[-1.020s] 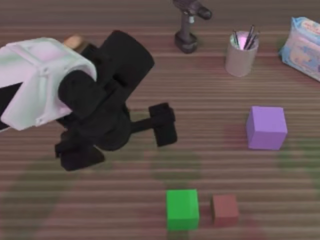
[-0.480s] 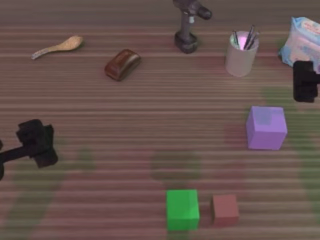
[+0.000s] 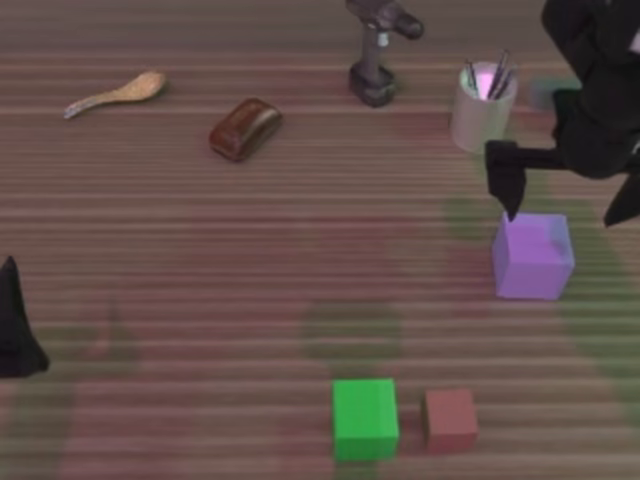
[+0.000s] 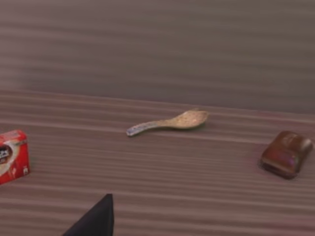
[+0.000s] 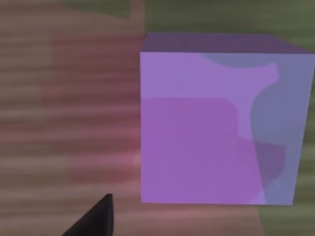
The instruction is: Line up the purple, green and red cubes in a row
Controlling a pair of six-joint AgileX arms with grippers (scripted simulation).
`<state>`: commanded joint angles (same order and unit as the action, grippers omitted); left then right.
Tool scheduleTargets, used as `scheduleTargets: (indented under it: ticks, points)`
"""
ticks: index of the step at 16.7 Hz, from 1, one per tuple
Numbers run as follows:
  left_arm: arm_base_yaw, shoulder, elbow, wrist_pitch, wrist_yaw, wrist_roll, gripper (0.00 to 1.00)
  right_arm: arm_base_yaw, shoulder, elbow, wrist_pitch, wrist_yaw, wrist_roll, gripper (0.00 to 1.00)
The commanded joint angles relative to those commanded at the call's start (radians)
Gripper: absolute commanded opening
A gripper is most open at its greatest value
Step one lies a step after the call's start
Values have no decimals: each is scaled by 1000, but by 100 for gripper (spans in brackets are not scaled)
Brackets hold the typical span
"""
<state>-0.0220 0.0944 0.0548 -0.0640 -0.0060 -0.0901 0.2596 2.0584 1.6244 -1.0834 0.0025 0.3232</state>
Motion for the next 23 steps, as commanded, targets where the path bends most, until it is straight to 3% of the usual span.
scheduleTargets:
  ticks: [4, 10, 18, 23]
  points:
    - [41, -93, -54, 62, 6, 88, 100, 14, 101, 99, -50, 0, 17, 100]
    - [42, -94, -55, 64, 6, 90, 100, 10, 102, 96, -46, 0, 16, 100]
    - [42, -94, -55, 64, 6, 90, 100, 15, 209, -57, 217, 1, 20, 100]
    - [42, -94, -55, 64, 6, 90, 100, 16, 224, -75, 246, 1, 21, 100]
